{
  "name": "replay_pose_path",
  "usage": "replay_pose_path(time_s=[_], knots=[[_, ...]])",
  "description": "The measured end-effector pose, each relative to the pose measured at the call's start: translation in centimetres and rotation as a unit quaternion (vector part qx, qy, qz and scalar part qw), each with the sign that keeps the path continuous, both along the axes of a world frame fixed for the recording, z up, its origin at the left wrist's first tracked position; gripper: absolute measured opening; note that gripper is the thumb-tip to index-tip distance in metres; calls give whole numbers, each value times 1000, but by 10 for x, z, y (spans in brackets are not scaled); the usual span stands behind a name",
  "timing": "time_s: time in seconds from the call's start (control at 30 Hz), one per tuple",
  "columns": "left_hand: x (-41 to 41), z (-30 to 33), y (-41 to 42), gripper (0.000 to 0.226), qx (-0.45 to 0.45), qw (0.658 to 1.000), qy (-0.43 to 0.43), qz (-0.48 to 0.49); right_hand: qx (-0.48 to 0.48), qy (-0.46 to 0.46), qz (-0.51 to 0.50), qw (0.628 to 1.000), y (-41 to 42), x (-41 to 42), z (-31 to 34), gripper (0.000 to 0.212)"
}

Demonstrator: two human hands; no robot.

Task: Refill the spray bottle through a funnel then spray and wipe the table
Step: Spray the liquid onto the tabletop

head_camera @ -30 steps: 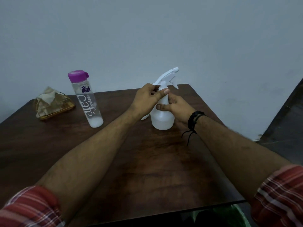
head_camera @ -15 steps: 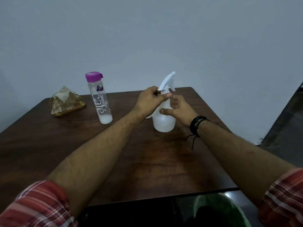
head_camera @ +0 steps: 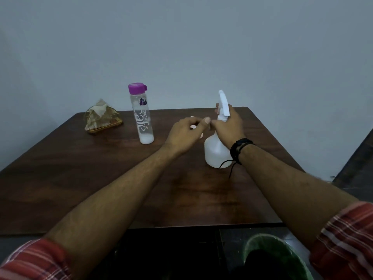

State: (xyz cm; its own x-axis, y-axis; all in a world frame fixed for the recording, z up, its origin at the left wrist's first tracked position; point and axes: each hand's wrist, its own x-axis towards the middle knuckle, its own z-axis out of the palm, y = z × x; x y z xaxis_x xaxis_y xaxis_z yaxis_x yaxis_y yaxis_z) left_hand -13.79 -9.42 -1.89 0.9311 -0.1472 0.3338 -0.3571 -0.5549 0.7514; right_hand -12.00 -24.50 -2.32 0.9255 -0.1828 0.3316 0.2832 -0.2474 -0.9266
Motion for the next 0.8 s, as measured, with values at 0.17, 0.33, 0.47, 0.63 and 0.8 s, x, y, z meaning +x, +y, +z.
replay_pose_path(time_s=[0.17, 0.33, 0.47, 0.63, 0.8], knots=[[8, -47, 66, 51, 263, 961, -9, 90, 29, -25, -28, 999, 3, -2, -1, 27], [2, -82, 108, 68, 367, 919, 84, 117, -24, 36, 35, 998, -6, 0, 12, 22], [4, -87, 105, 82, 342, 920, 152, 120, -271, 210, 235, 909, -18, -2, 38, 31], [2, -87, 106, 83, 343, 917, 164, 120, -473, 285, 275, 787, -26, -7, 47, 16], [3, -90, 107, 84, 340, 919, 158, 122, -510, 328, 268, 749, -31, -3, 48, 9]])
